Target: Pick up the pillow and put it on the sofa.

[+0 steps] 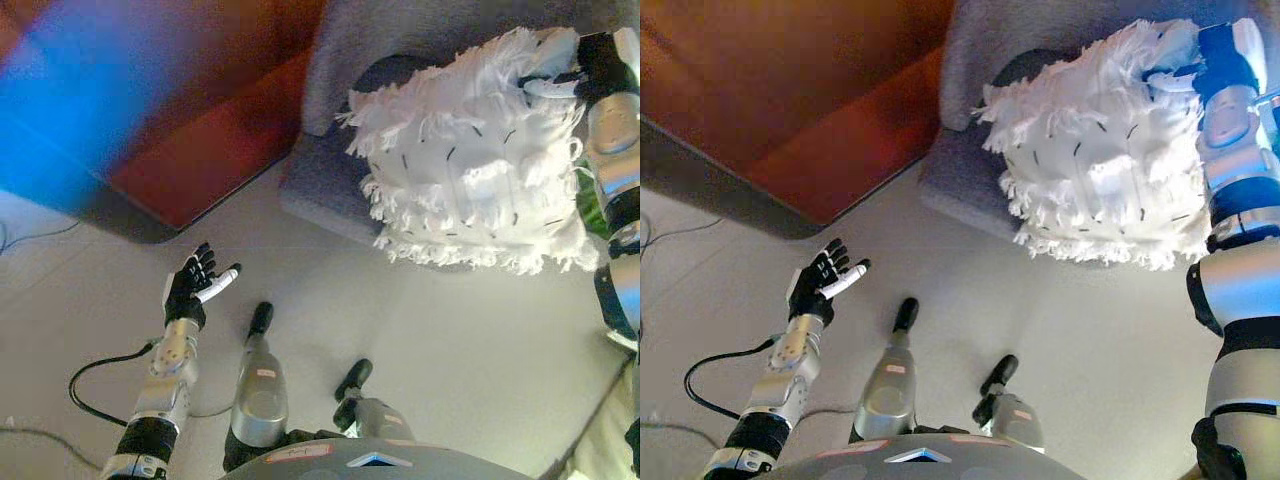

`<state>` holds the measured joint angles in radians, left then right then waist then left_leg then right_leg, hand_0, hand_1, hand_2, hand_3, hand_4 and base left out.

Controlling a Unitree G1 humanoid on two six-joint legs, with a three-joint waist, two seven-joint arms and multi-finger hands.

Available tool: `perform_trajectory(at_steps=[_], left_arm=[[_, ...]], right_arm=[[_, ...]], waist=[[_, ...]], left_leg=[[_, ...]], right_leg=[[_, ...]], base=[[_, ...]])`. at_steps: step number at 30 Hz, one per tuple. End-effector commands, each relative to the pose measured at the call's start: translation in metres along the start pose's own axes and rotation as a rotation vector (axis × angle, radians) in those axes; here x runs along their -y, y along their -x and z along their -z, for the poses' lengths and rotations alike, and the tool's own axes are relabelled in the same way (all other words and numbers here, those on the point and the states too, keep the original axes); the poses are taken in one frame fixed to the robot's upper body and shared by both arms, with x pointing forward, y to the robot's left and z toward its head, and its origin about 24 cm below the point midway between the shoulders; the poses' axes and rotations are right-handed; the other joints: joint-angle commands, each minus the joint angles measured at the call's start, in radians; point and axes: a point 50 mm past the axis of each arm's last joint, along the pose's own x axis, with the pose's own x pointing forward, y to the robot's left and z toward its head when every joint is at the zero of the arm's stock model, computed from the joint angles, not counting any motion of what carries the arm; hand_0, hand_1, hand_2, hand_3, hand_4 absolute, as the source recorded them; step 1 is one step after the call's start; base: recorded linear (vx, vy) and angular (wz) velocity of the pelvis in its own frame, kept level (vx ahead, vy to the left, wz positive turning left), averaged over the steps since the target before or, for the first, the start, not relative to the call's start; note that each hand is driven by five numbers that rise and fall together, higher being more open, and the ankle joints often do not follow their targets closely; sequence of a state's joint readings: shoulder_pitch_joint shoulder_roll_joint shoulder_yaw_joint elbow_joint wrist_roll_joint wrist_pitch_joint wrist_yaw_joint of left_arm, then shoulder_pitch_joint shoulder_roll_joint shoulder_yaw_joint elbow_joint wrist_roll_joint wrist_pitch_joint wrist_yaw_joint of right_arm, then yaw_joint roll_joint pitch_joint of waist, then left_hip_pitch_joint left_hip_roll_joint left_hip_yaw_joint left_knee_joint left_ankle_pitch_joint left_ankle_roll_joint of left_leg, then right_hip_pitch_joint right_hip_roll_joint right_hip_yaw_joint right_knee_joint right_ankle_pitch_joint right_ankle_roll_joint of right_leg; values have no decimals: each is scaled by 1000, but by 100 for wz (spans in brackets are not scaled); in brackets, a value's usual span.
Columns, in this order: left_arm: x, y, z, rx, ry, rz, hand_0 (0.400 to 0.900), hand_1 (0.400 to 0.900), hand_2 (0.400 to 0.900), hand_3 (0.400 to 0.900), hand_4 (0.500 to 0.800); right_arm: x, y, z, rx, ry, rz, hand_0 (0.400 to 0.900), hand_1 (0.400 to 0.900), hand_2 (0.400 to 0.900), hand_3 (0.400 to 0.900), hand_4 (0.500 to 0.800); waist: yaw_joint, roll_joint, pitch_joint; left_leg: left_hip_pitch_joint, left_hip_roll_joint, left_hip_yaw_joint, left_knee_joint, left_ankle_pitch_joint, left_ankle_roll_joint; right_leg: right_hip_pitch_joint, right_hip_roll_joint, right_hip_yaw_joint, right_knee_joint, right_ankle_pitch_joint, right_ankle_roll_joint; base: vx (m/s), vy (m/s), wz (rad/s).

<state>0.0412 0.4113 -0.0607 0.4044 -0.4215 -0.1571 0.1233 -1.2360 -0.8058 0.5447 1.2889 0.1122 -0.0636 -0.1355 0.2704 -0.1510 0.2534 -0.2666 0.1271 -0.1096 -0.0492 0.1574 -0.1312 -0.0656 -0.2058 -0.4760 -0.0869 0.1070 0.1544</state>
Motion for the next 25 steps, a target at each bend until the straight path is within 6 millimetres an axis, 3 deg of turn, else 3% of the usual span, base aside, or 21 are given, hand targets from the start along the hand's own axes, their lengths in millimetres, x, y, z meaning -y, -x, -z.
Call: perform_trajectory(at_steps=[1, 7, 10, 13, 15, 19, 20, 21, 22, 23, 25], left_arm=[[18, -9, -58, 269, -18, 133, 900, 900, 900, 900, 800], [21, -9, -49, 224, -33, 141, 900, 900, 900, 900, 800], [23, -10, -43, 199, -30, 124, 900, 900, 900, 900, 800], [23, -10, -40, 186, -33, 112, 900, 900, 900, 900, 800], [25, -10, -37, 175, -27, 96, 900, 900, 900, 900, 800], [25, -9, -34, 167, -16, 80, 900, 900, 900, 900, 800], [25, -9, -34, 164, -19, 82, 900, 900, 900, 900, 800], [26, -9, -34, 165, -2, 75, 900, 900, 900, 900, 800], [26, -8, -33, 161, -7, 77, 900, 900, 900, 900, 800], [25, -8, -32, 160, -4, 77, 900, 900, 900, 900, 800], [26, -6, -30, 153, 2, 79, 900, 900, 900, 900, 800]], right_arm=[[92, -2, -68, 202, -115, 329, 900, 900, 900, 900, 800], [67, -2, -72, 242, -168, 283, 900, 900, 900, 900, 800], [40, 5, -90, 362, -258, 228, 900, 900, 900, 900, 800], [23, 11, -92, 410, -271, 182, 900, 900, 900, 900, 800], [-7, 30, -96, 516, -345, 103, 900, 900, 900, 900, 800], [-48, 64, -68, 552, -436, -11, 900, 900, 900, 900, 800], [-49, 65, -65, 547, -436, -12, 900, 900, 900, 900, 800], [-68, 87, -50, 545, -535, -60, 900, 900, 900, 900, 800], [-69, 89, -47, 539, -536, -61, 900, 900, 900, 900, 800], [-78, 109, -32, 540, -550, -121, 900, 900, 900, 900, 800], [-81, 120, -20, 517, -573, -132, 900, 900, 900, 900, 800]], waist=[[8, -45, -25], [-11, -46, -48], [-40, -43, -63], [-55, -45, -71], [-102, -34, -87], [-152, -20, -109], [-148, -22, -111], [-184, -6, -117], [-177, -9, -119], [-208, 3, -128], [-221, 9, -135]], left_leg=[[80, 39, 38, 6, -65, -20], [104, 27, 40, 26, -97, -6], [128, 16, 58, 66, -138, 7], [141, 11, 72, 88, -160, 14], [168, 11, 98, 109, -186, 24], [209, 14, 134, 133, -217, 33], [211, 15, 136, 133, -218, 33], [233, 16, 157, 141, -230, 37], [236, 17, 161, 142, -231, 37], [255, 19, 178, 146, -242, 38], [270, 19, 192, 150, -249, 41]], right_leg=[[24, -70, 20, 10, 63, 86], [55, -78, 24, 12, 57, 84], [64, -89, 58, 19, 57, 82], [67, -95, 80, 29, 54, 81], [74, -102, 109, 43, 47, 78], [83, -109, 145, 58, 36, 77], [83, -109, 148, 58, 35, 77], [85, -112, 169, 62, 31, 78], [86, -111, 173, 62, 30, 78], [87, -113, 191, 63, 25, 79], [89, -115, 202, 66, 23, 80]], base=[[42, 13, 10], [32, 32, -5], [8, 82, -39], [5, 59, -32], [12, 100, -48], [6, 73, -47], [6, 76, -53], [1, 54, -40], [-8, 87, -66], [-4, 61, -47], [-1, 44, -31]])
